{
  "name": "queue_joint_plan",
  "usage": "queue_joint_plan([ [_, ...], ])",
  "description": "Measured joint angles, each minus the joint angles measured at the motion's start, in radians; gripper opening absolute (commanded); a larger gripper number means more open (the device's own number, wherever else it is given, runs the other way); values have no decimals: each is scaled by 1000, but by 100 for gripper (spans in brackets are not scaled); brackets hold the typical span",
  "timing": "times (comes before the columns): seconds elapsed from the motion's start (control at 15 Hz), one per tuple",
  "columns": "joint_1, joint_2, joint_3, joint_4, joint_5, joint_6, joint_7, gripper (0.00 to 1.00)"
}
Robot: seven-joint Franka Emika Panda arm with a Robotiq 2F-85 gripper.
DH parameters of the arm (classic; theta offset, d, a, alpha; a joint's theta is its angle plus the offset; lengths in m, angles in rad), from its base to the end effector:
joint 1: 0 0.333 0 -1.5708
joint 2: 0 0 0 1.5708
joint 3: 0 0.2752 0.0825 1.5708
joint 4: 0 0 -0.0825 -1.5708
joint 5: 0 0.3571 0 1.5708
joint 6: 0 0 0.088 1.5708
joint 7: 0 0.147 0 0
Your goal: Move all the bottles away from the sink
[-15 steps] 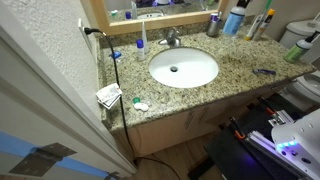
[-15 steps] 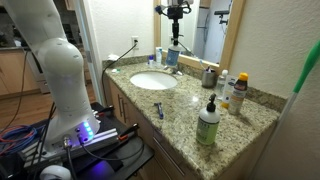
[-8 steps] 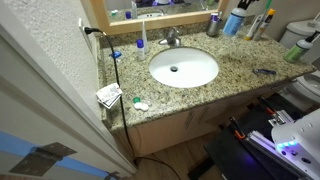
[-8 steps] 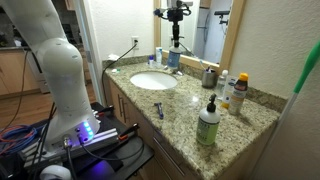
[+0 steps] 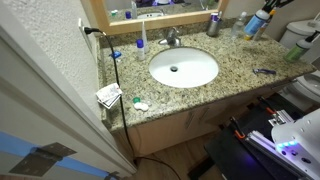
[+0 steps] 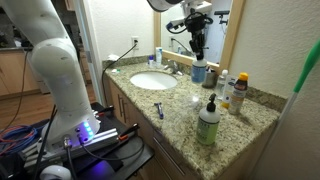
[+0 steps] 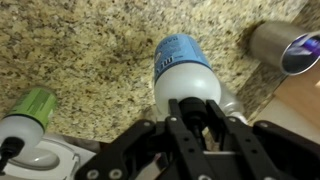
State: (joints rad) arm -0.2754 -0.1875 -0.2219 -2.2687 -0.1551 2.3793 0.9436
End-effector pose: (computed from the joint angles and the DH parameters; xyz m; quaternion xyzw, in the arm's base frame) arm 0.4446 -0.2489 0.3994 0.7726 -0.6164 0.1522 0.0071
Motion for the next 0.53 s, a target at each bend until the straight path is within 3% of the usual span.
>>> queue_joint_plan([
  [0.07, -27, -2, -13, -19, -9, 20, 30, 8],
  [0.13, -51, -3, -25, -34, -10, 31, 60, 30],
  [0.33, -80, -4, -45, -47, -2, 38, 110, 30],
  [0.4, -80, -5, -44, -47, -2, 38, 117, 8],
  [0.53, -80, -2, -42, -47, -24, 39, 141, 8],
])
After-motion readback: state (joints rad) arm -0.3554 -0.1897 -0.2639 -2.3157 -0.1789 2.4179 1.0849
